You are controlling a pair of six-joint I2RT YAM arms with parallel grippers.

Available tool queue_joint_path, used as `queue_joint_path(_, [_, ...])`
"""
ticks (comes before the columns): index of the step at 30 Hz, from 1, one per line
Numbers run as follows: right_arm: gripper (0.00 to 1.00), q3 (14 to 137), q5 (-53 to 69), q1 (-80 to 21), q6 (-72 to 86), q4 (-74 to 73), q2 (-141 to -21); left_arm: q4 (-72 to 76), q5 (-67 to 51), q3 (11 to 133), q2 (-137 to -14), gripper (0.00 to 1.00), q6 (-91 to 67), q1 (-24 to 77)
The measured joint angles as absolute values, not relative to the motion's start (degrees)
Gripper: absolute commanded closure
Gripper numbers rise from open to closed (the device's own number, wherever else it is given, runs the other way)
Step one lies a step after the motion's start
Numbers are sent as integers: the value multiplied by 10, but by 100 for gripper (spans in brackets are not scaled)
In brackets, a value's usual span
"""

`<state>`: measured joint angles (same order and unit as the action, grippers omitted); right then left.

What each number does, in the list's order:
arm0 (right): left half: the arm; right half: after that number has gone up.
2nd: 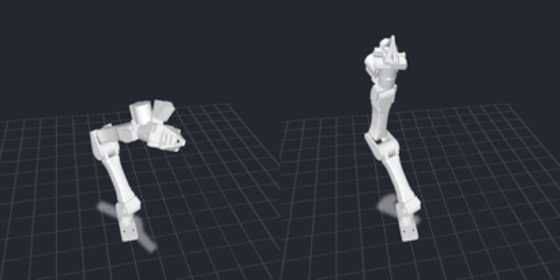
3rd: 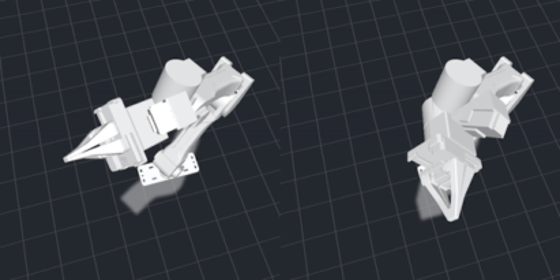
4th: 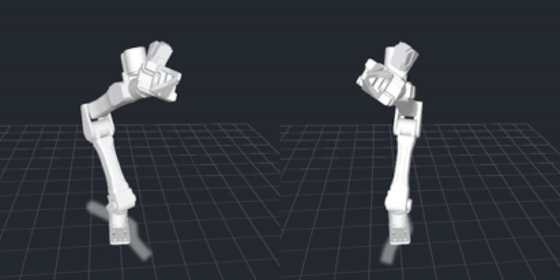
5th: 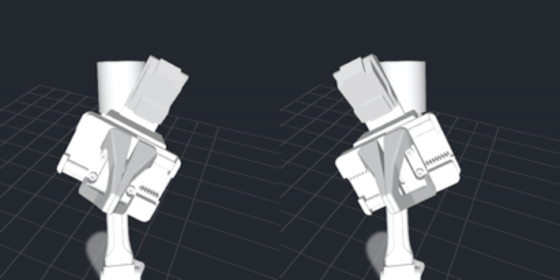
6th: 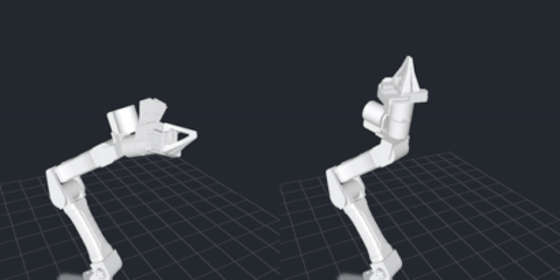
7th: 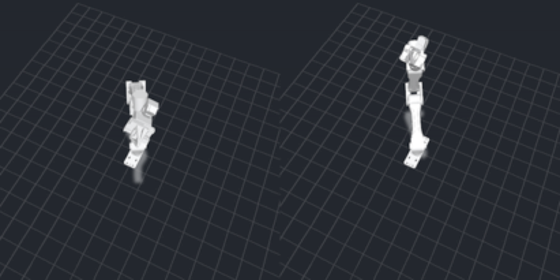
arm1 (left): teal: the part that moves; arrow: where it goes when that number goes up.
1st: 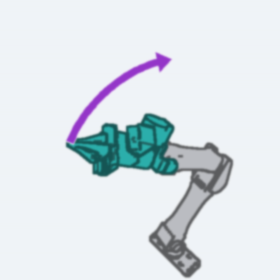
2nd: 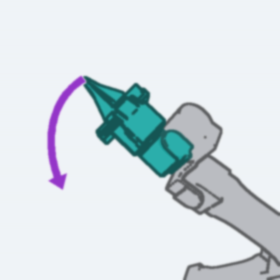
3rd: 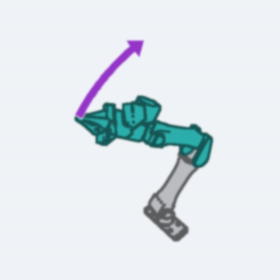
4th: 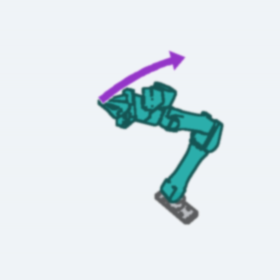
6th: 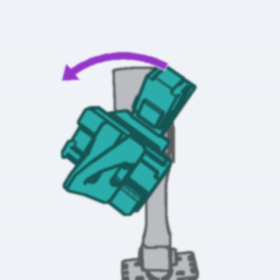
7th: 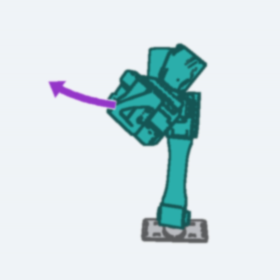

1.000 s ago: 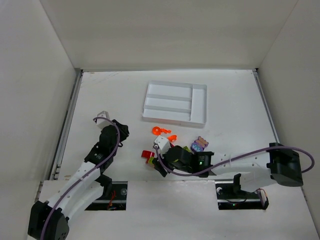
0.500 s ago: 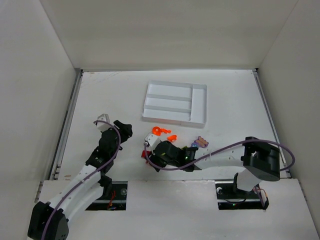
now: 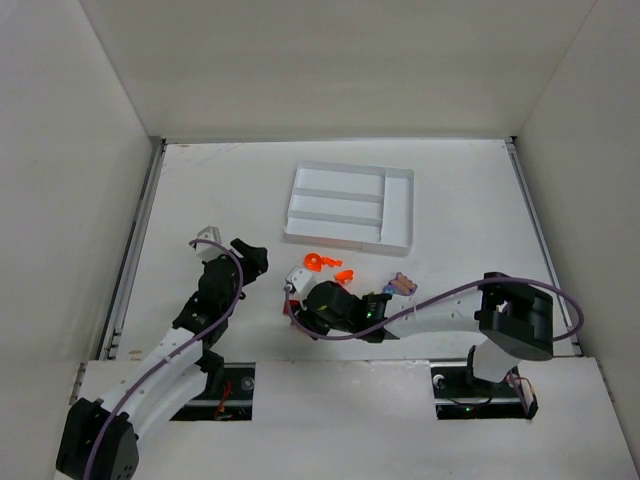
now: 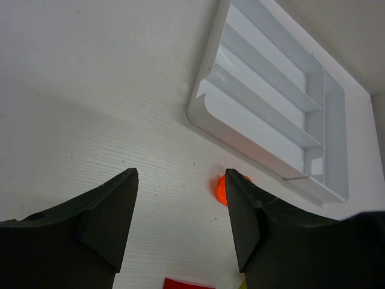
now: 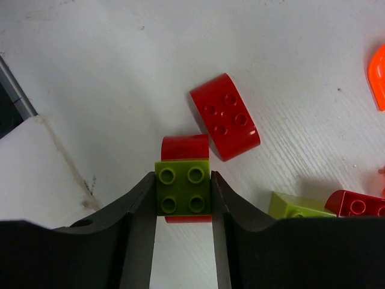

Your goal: Sort the legos into containers by color

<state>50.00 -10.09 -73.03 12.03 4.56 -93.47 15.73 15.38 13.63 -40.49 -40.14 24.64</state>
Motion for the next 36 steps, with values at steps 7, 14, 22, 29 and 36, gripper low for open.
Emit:
queue_joint_path(7, [68, 479, -92, -716, 135, 46, -875, 157, 145, 136, -404, 43, -406, 253])
queue_joint_path(14, [68, 419, -70, -597, 228, 91, -695, 152, 124, 149, -378, 42, -420, 305])
queue_joint_path(22, [69, 414, -15, -483, 413, 157, -675, 230, 106, 172, -358, 33, -441, 397])
queue_joint_path(29, [68, 397, 27, -460, 566, 278, -700, 331, 105, 172, -388, 32, -493, 409])
queue_joint_path(36, [68, 354, 46, -453, 678, 391, -747, 398, 105, 172, -430, 34, -540, 420])
